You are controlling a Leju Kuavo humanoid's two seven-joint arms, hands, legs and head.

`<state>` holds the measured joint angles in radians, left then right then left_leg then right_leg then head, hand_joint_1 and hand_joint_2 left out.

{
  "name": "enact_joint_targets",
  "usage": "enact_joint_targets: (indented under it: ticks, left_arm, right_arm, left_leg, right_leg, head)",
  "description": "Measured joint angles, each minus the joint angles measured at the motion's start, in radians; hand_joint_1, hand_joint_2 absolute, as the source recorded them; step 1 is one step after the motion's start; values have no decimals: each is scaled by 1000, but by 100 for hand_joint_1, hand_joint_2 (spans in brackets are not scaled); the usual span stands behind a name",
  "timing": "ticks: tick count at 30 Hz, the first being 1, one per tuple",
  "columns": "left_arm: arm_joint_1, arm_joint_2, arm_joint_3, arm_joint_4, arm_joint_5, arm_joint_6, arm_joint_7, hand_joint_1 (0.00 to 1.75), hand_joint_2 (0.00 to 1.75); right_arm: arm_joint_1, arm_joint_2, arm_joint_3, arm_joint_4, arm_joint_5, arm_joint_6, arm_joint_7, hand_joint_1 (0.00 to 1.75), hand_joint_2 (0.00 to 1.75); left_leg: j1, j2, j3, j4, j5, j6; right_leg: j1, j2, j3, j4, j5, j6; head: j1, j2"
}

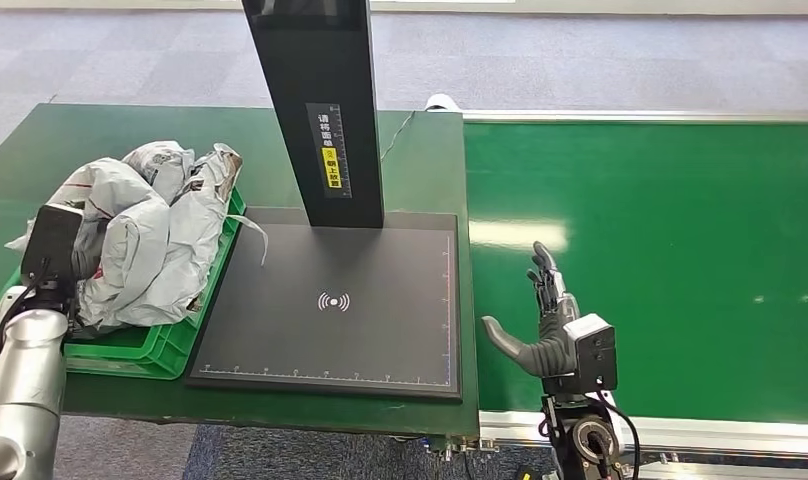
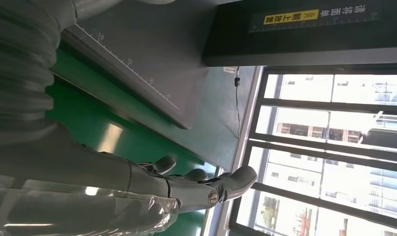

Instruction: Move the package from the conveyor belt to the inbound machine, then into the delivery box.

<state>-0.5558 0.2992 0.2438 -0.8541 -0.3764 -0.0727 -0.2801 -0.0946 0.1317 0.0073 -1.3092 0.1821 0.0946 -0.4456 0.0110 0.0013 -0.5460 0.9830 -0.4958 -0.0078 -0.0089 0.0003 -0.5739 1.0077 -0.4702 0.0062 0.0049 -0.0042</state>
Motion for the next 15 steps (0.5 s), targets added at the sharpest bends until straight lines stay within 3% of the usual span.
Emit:
enact_joint_targets:
  ticks: [8, 15]
  left_arm:
    - [140, 16, 0, -226, 127, -4, 1, 0, 175]
    - [263, 11, 62, -453, 212, 21, -18, 0, 175]
  right_arm:
    - [6, -4, -4, 0, -2, -2, 3, 0, 175]
    - [21, -5, -9, -1, 4, -11, 5, 0, 175]
  left_leg:
    - [0, 1, 0, 0, 0, 0]
    - [0, 1, -1, 0, -1, 0]
  right_leg:
    - [0, 0, -1, 0, 0, 0]
    - [0, 0, -1, 0, 0, 0]
  head:
    - [0, 0]
    - [0, 0]
